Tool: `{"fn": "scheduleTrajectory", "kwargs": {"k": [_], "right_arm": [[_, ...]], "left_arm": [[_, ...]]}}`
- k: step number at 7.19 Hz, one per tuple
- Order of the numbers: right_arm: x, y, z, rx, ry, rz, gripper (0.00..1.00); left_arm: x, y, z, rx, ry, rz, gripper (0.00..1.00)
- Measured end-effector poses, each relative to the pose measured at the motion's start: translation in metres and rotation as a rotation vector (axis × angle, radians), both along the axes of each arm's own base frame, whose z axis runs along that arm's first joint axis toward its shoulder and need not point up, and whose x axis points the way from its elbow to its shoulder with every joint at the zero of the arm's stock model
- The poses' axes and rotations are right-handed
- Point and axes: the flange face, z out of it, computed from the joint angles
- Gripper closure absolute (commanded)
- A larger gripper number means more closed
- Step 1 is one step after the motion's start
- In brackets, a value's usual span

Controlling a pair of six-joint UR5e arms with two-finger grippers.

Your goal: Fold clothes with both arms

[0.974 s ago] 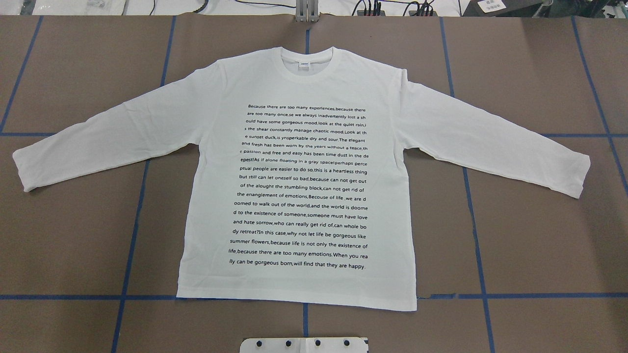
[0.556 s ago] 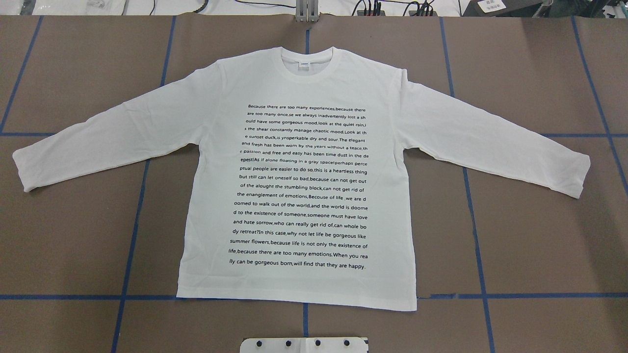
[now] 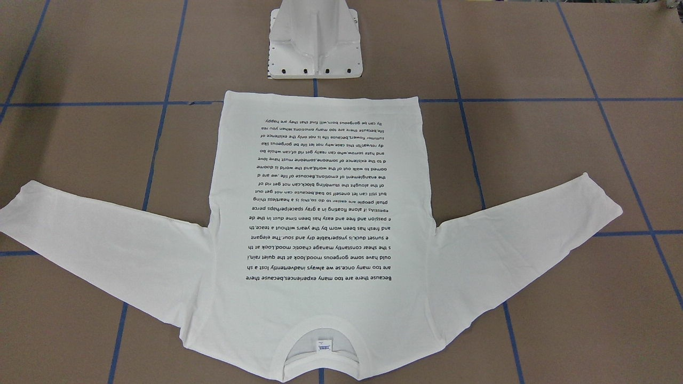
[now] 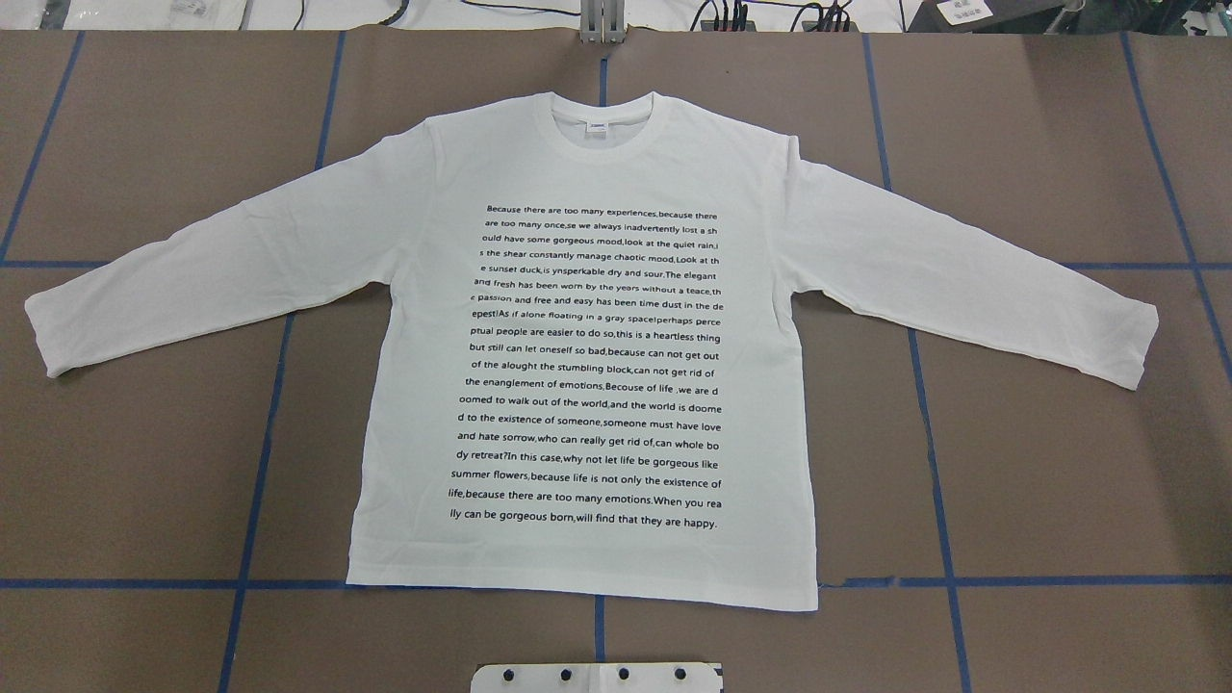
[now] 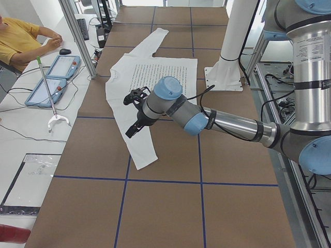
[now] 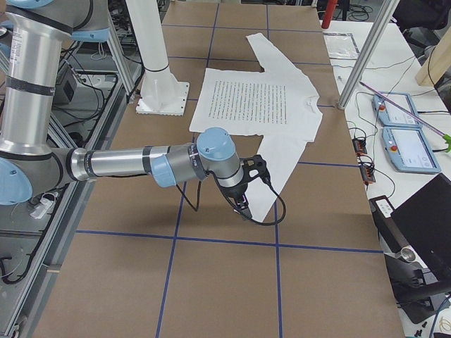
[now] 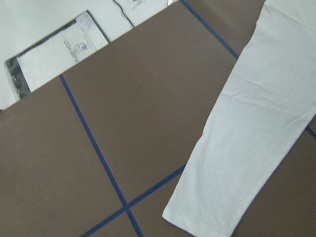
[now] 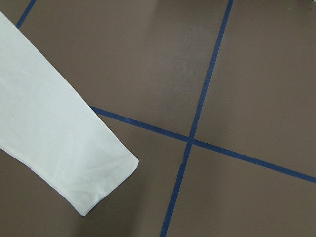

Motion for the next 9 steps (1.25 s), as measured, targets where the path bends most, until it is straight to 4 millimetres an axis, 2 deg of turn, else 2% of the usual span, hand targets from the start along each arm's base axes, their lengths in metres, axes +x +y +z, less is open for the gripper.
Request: {"fn": "scheduleTrajectory", "kwargs": {"k": [2,3,4,5,6,7,9], "right_arm": [[-0.010,-0.012,0.042,0.025,-0.035,0.030,0.00],[-0.028,-0.025,0.052,0.000,-0.073,0.078,0.01],[-0.057,-0.036,0.057,-0.024,-0.096,0.130,0.02],[-0.095,-0.045,0.060,-0.038,-0.108,0.185,0.06],[-0.128,-0.048,0.066,-0.042,-0.121,0.221,0.08],[-0.149,-0.046,0.078,-0.046,-0.133,0.232,0.13],[-0.176,-0.038,0.096,-0.061,-0.142,0.236,0.23]], "left_arm": [[0.001,-0.015,0.030,0.036,0.007,-0.007,0.00],[0.001,-0.017,0.036,0.047,0.009,-0.007,0.00],[0.001,-0.017,0.038,0.052,0.010,-0.006,0.00],[0.001,-0.017,0.038,0.056,0.011,-0.005,0.00],[0.001,-0.017,0.037,0.059,0.011,-0.004,0.00],[0.001,-0.016,0.037,0.060,0.011,-0.004,0.00],[0.001,-0.015,0.036,0.063,0.011,-0.003,0.00]]}}
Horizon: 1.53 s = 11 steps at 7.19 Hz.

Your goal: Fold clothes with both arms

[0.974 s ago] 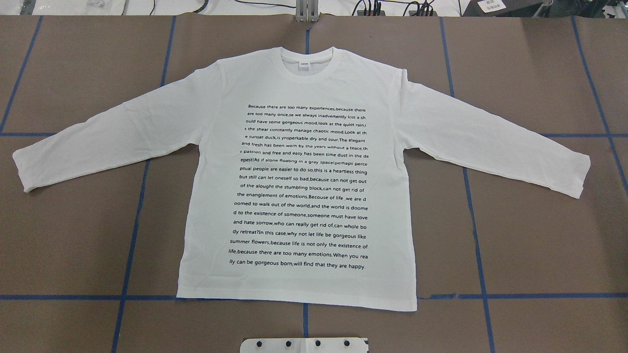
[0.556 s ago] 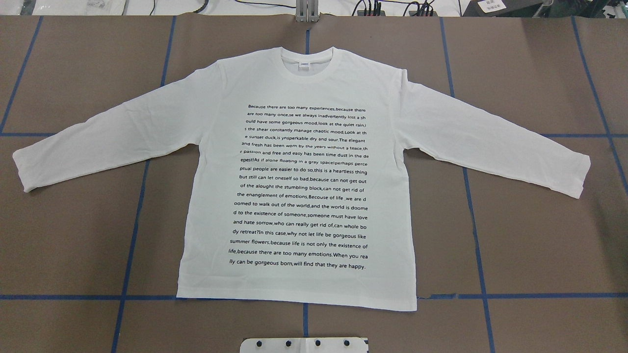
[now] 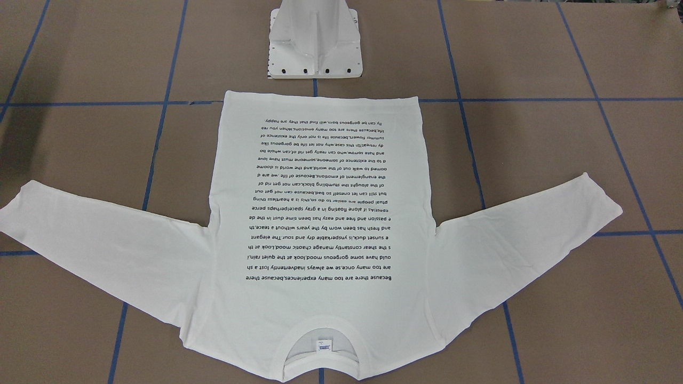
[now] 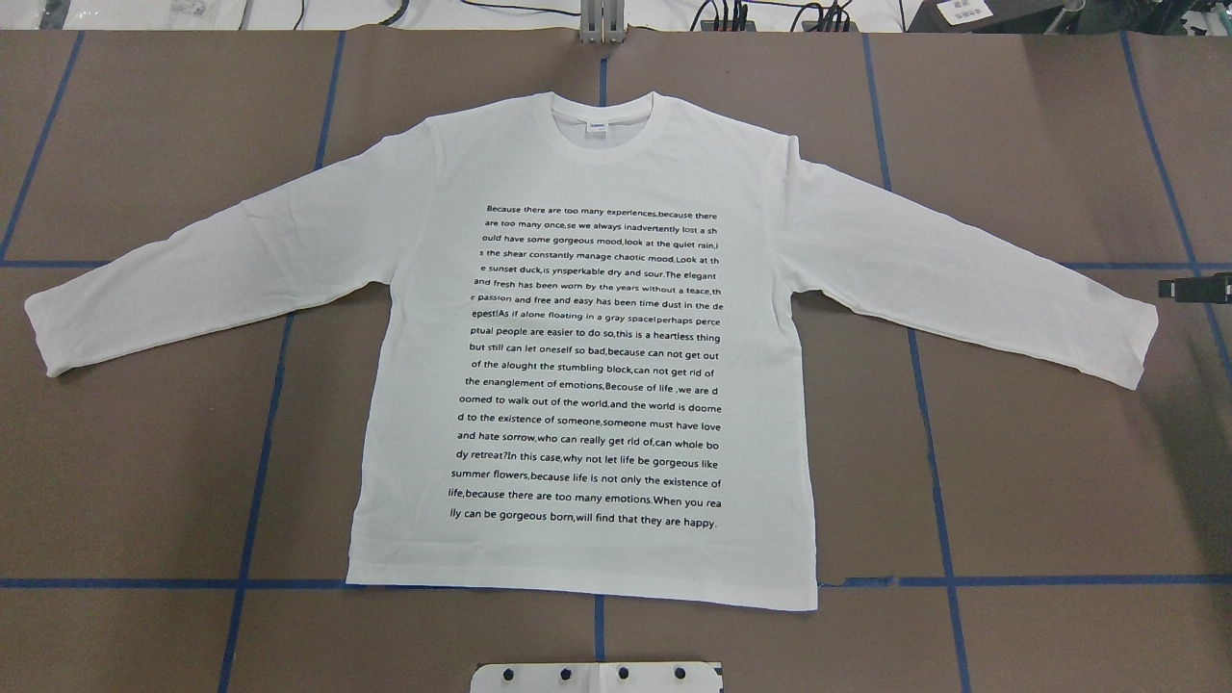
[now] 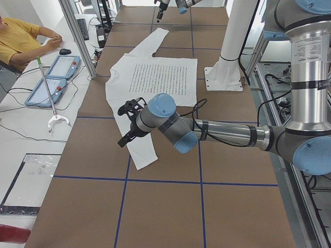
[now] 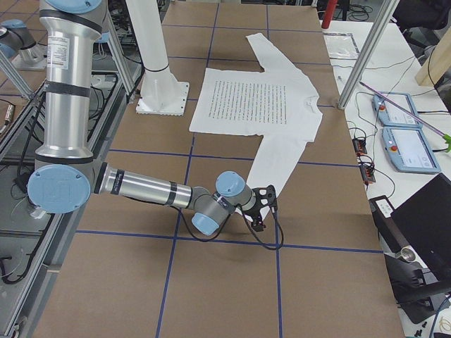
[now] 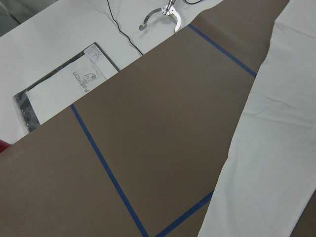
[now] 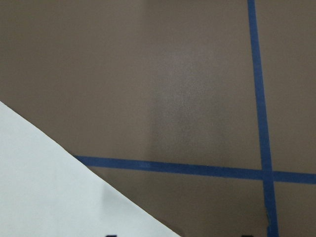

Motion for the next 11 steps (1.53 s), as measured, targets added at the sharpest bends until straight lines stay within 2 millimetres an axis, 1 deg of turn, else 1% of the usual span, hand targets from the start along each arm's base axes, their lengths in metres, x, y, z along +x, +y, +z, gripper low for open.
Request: {"fn": "scheduleTrajectory", "kwargs": {"k": [1,2,4,5,7,10,11], "right_arm": [[-0.013,0.003,0.004,0.001,0.010,-0.003,0.26],[-0.023,0.005,0.008,0.000,0.018,-0.012,0.27],[-0.034,0.009,0.014,-0.010,0.026,-0.029,0.30],[-0.036,0.010,0.016,-0.014,0.028,-0.033,0.31],[-0.042,0.005,0.015,-0.009,0.032,-0.032,0.34],[-0.042,0.004,0.019,-0.012,0.041,-0.026,0.37],[-0.041,0.005,0.021,-0.015,0.042,-0.025,0.47]], "left_arm": [[0.000,0.001,-0.001,0.002,0.000,0.001,0.00],[0.000,0.001,-0.001,0.003,0.000,0.001,0.00],[0.000,0.003,-0.001,0.005,0.000,0.001,0.00],[0.000,0.004,-0.001,0.007,0.000,0.001,0.00],[-0.001,0.006,0.001,0.009,0.001,0.001,0.00],[-0.001,0.006,0.000,0.010,0.002,0.001,0.00],[-0.001,0.006,0.000,0.011,0.001,0.001,0.00]]}}
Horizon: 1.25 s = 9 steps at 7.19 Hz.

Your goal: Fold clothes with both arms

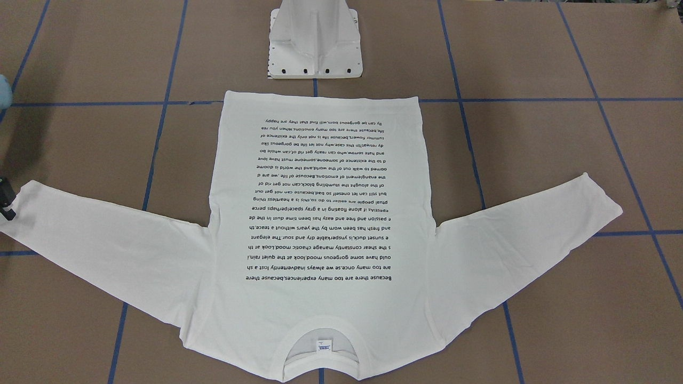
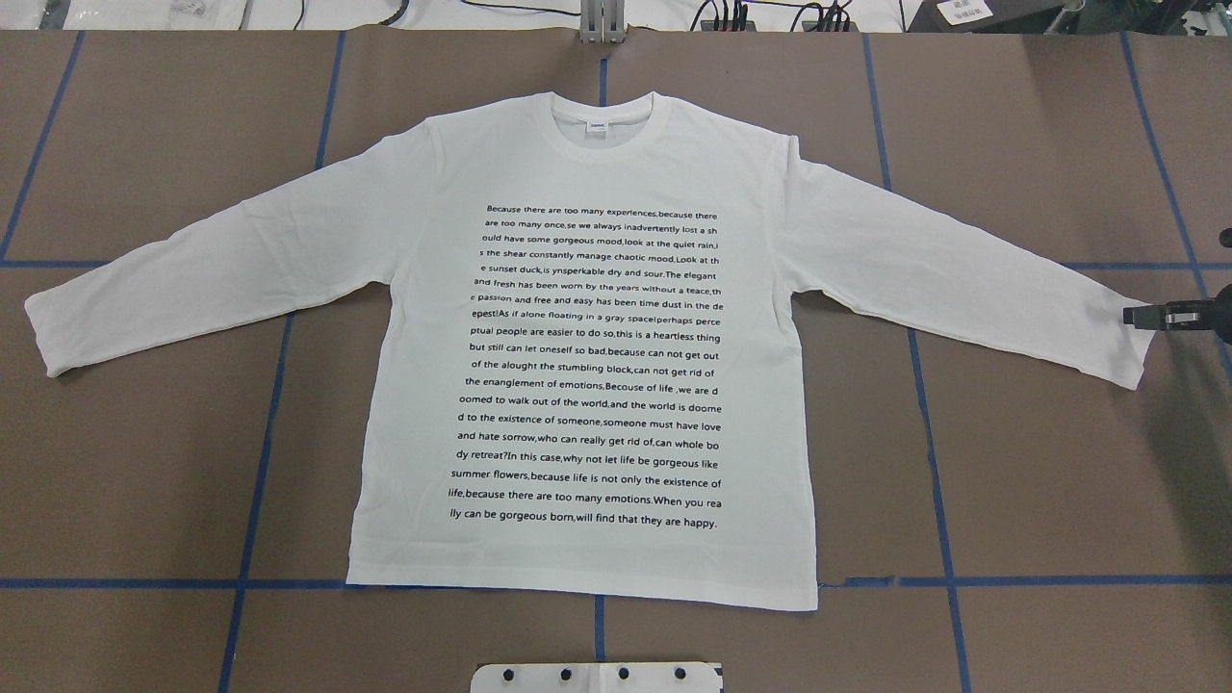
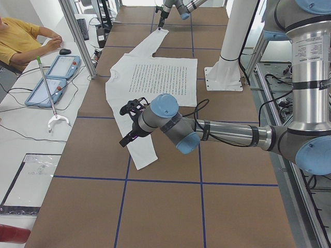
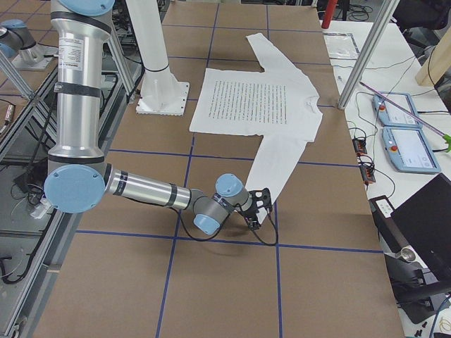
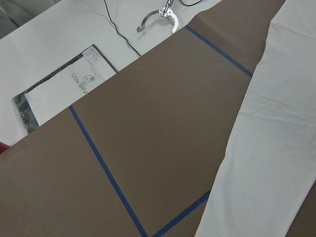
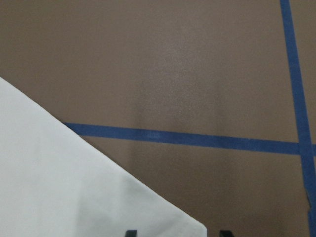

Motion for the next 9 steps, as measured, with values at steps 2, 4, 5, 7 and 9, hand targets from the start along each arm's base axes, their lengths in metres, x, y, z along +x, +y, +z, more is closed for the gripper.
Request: {"fn": "scheduleTrajectory", "kwargs": {"k": [2,4,5,7,9], "right_arm": [[0.000,0.000,0.001,-0.002,0.002,0.000,1.00],[-0.001,-0.001,-0.001,0.000,-0.001,0.000,1.00],[-0.002,-0.002,-0.004,0.005,-0.007,-0.003,1.00],[0.003,-0.009,-0.026,0.010,-0.050,-0.019,1.00],[0.037,-0.036,-0.081,-0.027,-0.119,-0.004,1.00]], "left_arm": [[0.000,0.000,0.000,0.000,0.000,0.000,0.00],[0.000,0.000,0.000,-0.001,0.000,0.000,0.00],[0.000,0.000,0.000,0.000,0.000,0.000,0.00],[-0.001,0.001,0.001,-0.001,-0.002,-0.001,0.00],[-0.003,0.004,0.007,-0.016,-0.006,-0.007,0.00]]}}
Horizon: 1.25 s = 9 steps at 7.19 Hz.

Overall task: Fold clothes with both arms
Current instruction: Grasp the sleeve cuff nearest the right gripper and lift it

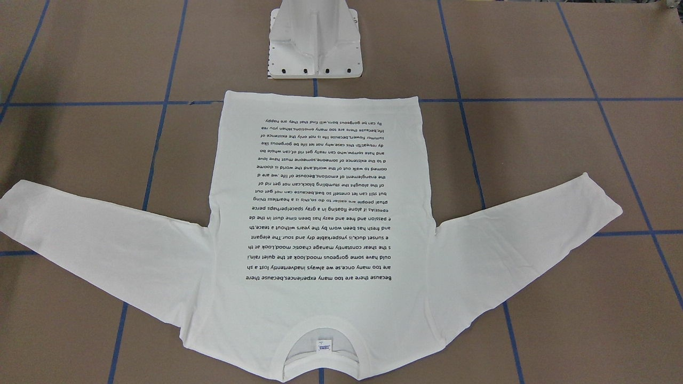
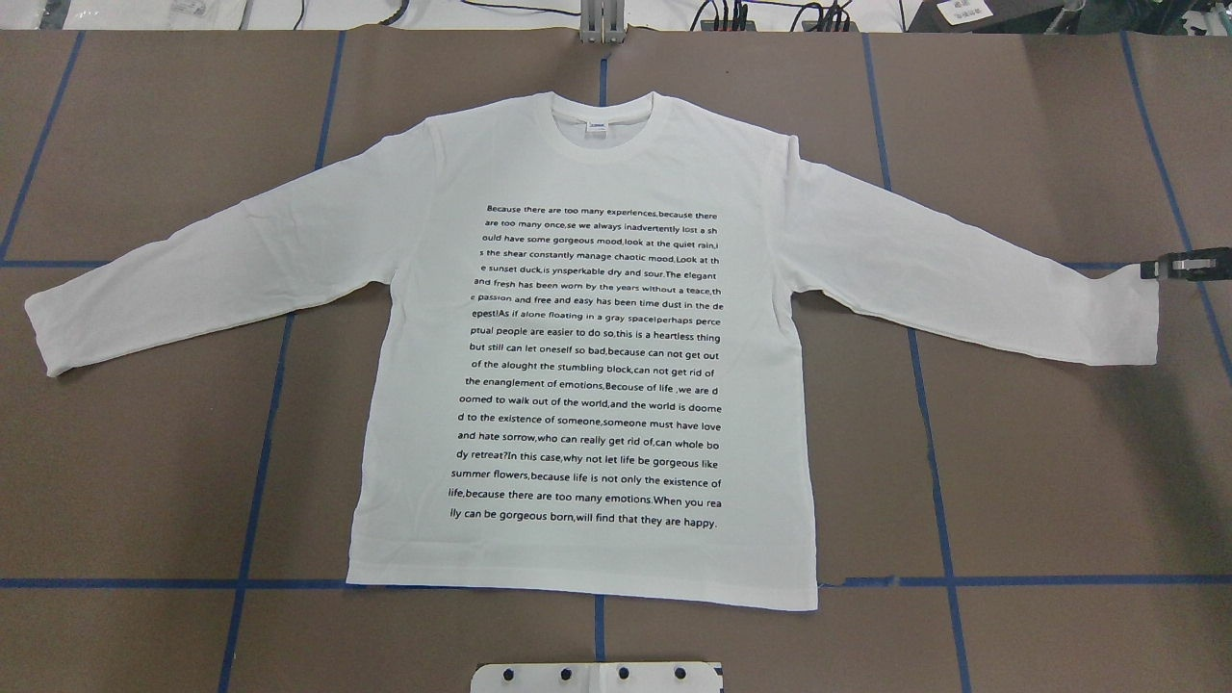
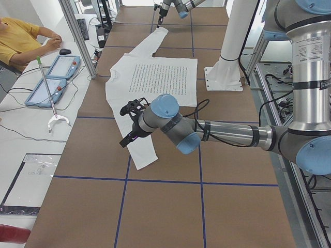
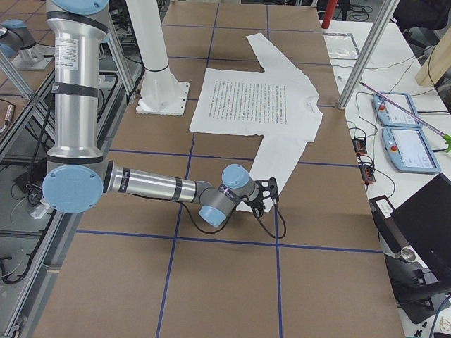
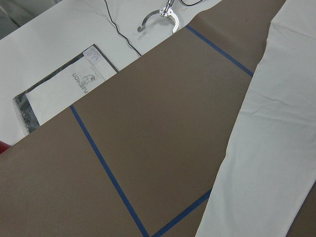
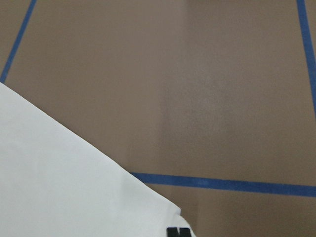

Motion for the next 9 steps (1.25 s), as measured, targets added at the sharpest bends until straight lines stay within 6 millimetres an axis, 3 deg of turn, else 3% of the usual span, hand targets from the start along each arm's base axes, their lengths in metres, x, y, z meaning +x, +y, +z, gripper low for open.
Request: {"fn": "scheduleTrajectory", "kwargs": {"k": [2,5,7,9], "right_arm": [[0.013,-0.021,-0.063,-0.031,-0.011,0.017,1.00],[-0.005,-0.070,-0.187,-0.070,0.007,0.025,1.00],[-0.055,-0.108,-0.301,-0.112,0.023,0.012,1.00],[-0.129,-0.114,-0.400,-0.154,0.017,0.042,1.00]], "left_arm": [[-0.004,0.004,0.021,-0.092,0.010,-0.028,0.00],[-0.010,0.015,0.049,-0.308,0.013,-0.051,0.00],[-0.012,0.010,0.038,-0.494,0.001,-0.060,0.00],[-0.013,0.016,0.033,-0.537,-0.001,-0.064,0.00]]}}
